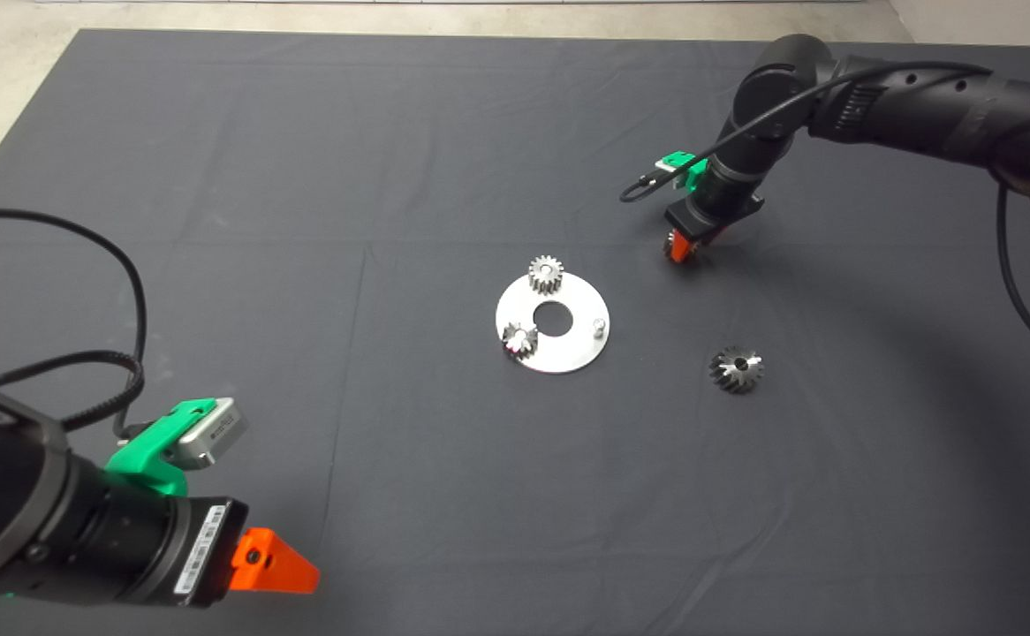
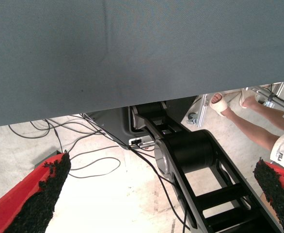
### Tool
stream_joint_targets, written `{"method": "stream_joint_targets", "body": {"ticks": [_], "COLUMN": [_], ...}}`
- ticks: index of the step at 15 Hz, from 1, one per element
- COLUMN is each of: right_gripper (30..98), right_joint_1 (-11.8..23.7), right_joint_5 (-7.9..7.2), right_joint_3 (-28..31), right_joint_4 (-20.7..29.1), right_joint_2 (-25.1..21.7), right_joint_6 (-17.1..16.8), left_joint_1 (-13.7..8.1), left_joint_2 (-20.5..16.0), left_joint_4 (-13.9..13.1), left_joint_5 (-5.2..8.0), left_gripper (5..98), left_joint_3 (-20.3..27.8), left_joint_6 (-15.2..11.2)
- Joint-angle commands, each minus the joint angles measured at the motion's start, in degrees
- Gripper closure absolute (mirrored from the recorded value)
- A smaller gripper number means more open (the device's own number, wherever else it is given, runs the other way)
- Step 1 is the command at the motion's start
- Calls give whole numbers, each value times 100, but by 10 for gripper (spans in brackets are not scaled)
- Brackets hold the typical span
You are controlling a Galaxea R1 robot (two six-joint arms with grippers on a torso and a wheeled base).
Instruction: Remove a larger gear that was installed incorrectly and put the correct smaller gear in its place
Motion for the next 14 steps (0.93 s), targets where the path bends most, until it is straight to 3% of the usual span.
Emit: {"method": "stream_joint_targets", "body": {"ticks": [1,3,12,14], "right_gripper": [820,871,949,949], "right_joint_1": [105,105,96,87], "right_joint_5": [7,15,33,198], "right_joint_3": [-15,-15,-15,-15], "right_joint_4": [105,105,105,105], "right_joint_2": [4,-5,7,6], "right_joint_6": [-3,-3,-12,-3], "left_joint_1": [-26,-19,-19,-19], "left_joint_2": [1,1,1,1], "left_joint_4": [-112,-112,-112,-113], "left_joint_5": [16,16,16,16], "left_gripper": [59,59,59,59], "left_joint_3": [87,87,87,87], "left_joint_6": [17,17,17,9]}}
